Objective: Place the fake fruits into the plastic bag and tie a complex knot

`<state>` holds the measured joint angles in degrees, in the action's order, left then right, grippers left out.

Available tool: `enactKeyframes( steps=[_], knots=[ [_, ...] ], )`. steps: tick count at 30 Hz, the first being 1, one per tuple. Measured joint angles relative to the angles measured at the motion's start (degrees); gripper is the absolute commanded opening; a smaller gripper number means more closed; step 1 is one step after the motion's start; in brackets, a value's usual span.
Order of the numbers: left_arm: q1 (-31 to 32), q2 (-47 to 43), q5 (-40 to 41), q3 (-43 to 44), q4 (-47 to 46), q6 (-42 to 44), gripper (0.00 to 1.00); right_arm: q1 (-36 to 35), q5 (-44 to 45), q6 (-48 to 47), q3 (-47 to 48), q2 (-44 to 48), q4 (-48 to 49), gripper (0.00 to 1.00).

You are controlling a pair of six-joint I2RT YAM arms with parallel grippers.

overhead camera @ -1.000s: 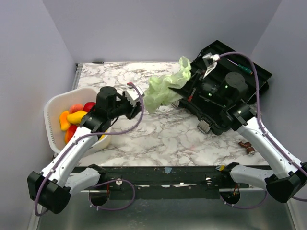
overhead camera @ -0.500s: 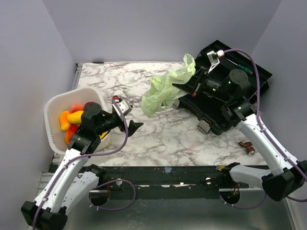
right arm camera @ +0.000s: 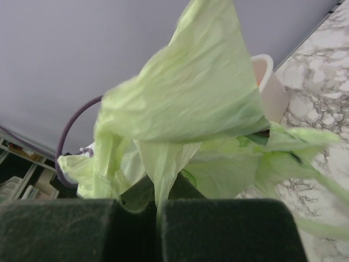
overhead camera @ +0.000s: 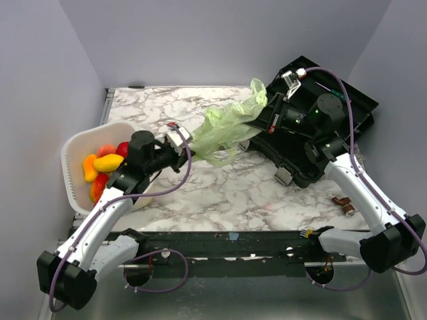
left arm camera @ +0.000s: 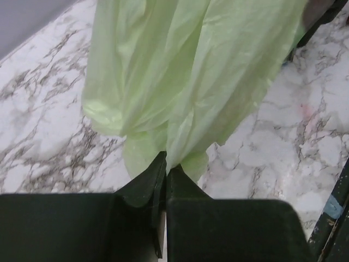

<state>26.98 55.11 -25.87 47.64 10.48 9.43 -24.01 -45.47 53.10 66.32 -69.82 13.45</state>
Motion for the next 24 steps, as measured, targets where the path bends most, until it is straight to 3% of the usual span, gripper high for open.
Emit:
enactKeyframes(
  steps=[7, 15, 20, 21, 24],
  knots=[
    [-15.3, -12.15, -10.91, -8.11, 1.57, 0.68, 0.0, 5.49, -2.49, -0.17, -0.92, -0.02, -0.66, 0.01],
    [-16.76, -27.04, -15.93, -14.93, 6.71, 10.16, 0.0, 5.7, -2.84, -5.42, -2.69, -0.07, -2.05, 0.01],
    [-16.79, -27.32, -18.05, -12.39, 13.79, 15.61, 0.0, 5.7, -2.82, -11.32, -2.84, -0.07, -3.23, 0.01],
    [-16.33, -27.65, -18.58, -11.78, 14.78, 16.02, 0.05, 5.73, -2.8, -12.15, -3.08, 0.0, -3.15, 0.01],
    [-10.08, -28.57, -18.38, -9.64, 17.94, 17.62, 0.67, 6.14, -2.38, -13.86, -5.66, 0.55, 0.81, 0.01]
  ],
)
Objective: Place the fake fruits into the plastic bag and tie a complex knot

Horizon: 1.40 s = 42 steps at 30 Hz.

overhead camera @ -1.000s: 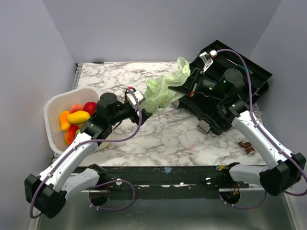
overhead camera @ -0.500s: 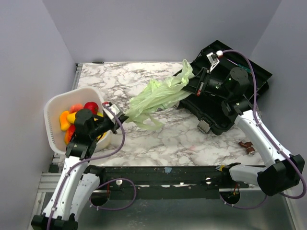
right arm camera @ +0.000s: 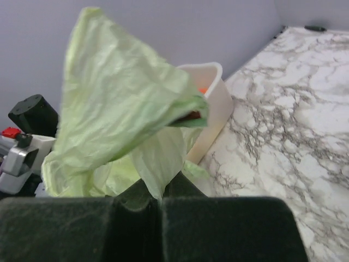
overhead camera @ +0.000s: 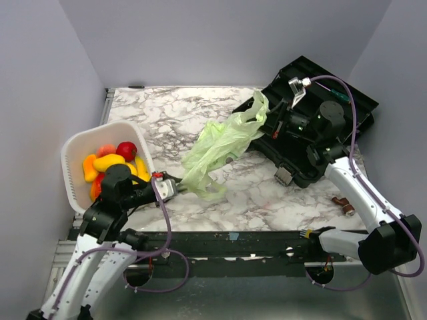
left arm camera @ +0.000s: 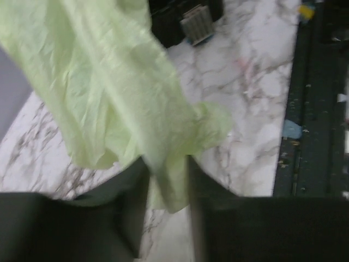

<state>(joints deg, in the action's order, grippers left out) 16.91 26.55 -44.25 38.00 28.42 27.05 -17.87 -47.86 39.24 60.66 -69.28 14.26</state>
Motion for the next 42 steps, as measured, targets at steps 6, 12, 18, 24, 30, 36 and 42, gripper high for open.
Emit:
enactKeyframes(
  steps=[6, 12, 18, 24, 30, 36, 42],
  knots=[
    [12.07, 10.56, -0.76, 17.16, 10.43, -1.14, 0.8, 0.59, -5.84, 2.8, -6.86, -0.28, 20.22, 0.01],
    [0.83, 18.75, -8.5, 28.48, 9.35, -15.45, 0.99, 0.28, -12.48, 0.46, -6.82, -0.31, 28.57, 0.01],
    [-3.76, 24.96, -8.83, 30.86, 5.35, -25.77, 0.98, -1.9, -16.2, -2.73, -6.8, -0.2, 29.4, 0.01],
    [-3.56, 29.62, -8.39, 27.02, -2.05, -32.83, 0.98, -5.62, -17.62, -5.73, -6.8, -0.2, 28.61, 0.01],
    [-0.59, 30.56, -11.1, 23.15, -10.56, -40.11, 0.44, -8.17, -17.62, -6.8, -6.8, -0.22, 27.85, 0.04],
    [-0.79, 29.35, -17.38, 13.22, -19.71, -51.91, 0.0, -8.5, -17.29, -6.82, -6.8, 0.04, 25.59, 0.39],
    [-10.12, 26.95, -17.25, 14.64, -18.99, -53.99, 0.0, -7.06, -12.26, -9.66, -6.84, 2.78, 12.15, 0.86]
  ],
)
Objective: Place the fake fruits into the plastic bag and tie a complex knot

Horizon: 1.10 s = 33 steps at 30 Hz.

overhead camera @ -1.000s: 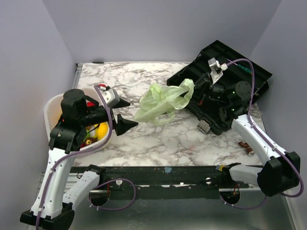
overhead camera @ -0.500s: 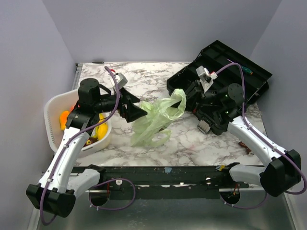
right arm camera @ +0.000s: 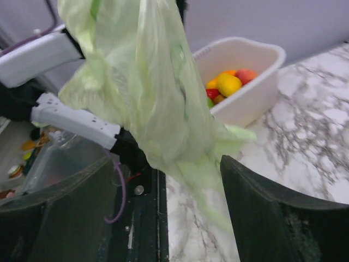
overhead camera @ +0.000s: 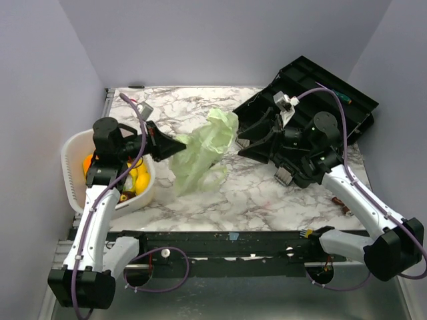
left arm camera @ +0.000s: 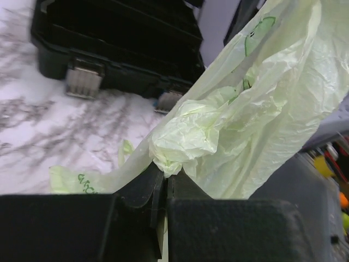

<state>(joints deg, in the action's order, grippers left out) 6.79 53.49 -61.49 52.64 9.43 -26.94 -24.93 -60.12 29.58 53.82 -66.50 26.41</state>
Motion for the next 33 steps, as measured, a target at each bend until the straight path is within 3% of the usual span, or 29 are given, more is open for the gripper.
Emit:
enactKeyframes(
  steps=[3, 8, 13, 20, 27, 29, 33],
  knots=[
    [-4.66, -0.24, 2.99, 2.34, 1.14, 1.51, 0.0, 2.97, 3.08, -0.81, 0.02, 0.57, -6.84, 0.92],
    [-5.97, 0.48, 7.21, 2.73, 3.96, 4.68, 0.0, 6.6, 8.26, -3.06, 2.38, 0.5, -19.65, 0.96],
    [-5.62, 0.74, 10.95, 2.73, 4.96, 6.88, 0.0, 6.45, 9.94, -2.97, 8.09, 0.42, -22.88, 0.99],
    [-0.81, 1.75, 16.0, 2.73, 7.08, 9.62, 0.0, 1.44, 14.73, -4.5, 16.0, -2.93, -23.39, 1.0],
    [4.37, 3.52, 20.02, 3.1, 9.57, 11.8, 0.0, -5.81, 22.86, -14.32, 20.17, -5.25, -28.02, 0.99],
    [5.75, 3.89, 20.85, 3.72, 10.29, 12.39, 0.0, -7.43, 25.03, -17.03, 20.15, -5.6, -29.57, 0.86],
    [7.65, 4.2, 21.22, 5.25, 10.93, 13.27, 0.0, -8.98, 29.79, -21.64, 19.8, -6.32, -31.65, 0.33]
  ],
)
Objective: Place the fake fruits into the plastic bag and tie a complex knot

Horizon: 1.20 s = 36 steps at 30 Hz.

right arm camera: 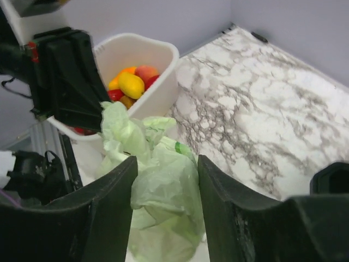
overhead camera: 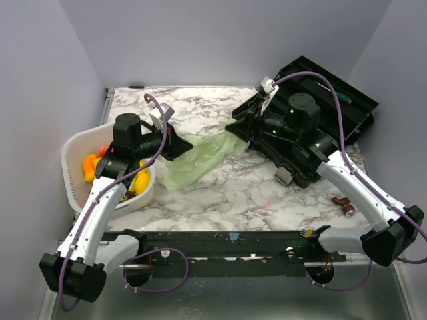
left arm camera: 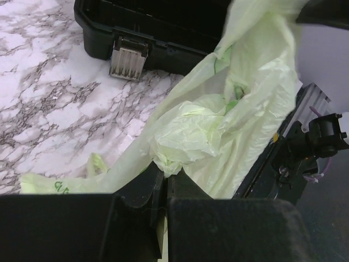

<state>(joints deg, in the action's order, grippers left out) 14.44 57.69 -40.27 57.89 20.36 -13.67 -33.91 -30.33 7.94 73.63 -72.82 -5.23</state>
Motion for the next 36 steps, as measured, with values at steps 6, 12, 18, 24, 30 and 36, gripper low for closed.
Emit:
enactKeyframes(
  steps=[6, 12, 18, 24, 30, 36],
  knots=[
    [-2.54, -2.4, -4.17, 0.5, 0.66, 0.81, 0.0, 1.22, 10.45, -5.09, -3.76, 0.02, -3.15, 0.01],
    [-11.56, -8.17, -15.32, 0.55, -2.99, -1.81, 0.0, 7.41, 13.81, -10.21, -10.19, 0.92, -4.37, 0.01],
    [-16.74, -10.4, -20.0, 0.76, -7.06, -6.36, 0.0, 11.08, 11.23, -14.03, -18.25, 1.81, -3.48, 0.01],
    [-22.36, -7.96, -19.45, 2.21, -8.2, -11.58, 0.0, 11.5, 7.3, -17.09, -19.06, 5.27, -2.1, 0.37],
    [-11.67, -5.77, -14.71, 9.29, -1.51, -1.22, 0.0, 13.97, -4.2, -19.34, -9.94, 4.57, -10.27, 1.0],
    [0.04, -5.55, -5.77, 10.27, 5.31, 11.32, 0.0, 12.46, -15.26, -17.84, -0.7, 4.57, -9.88, 1.0]
  ],
)
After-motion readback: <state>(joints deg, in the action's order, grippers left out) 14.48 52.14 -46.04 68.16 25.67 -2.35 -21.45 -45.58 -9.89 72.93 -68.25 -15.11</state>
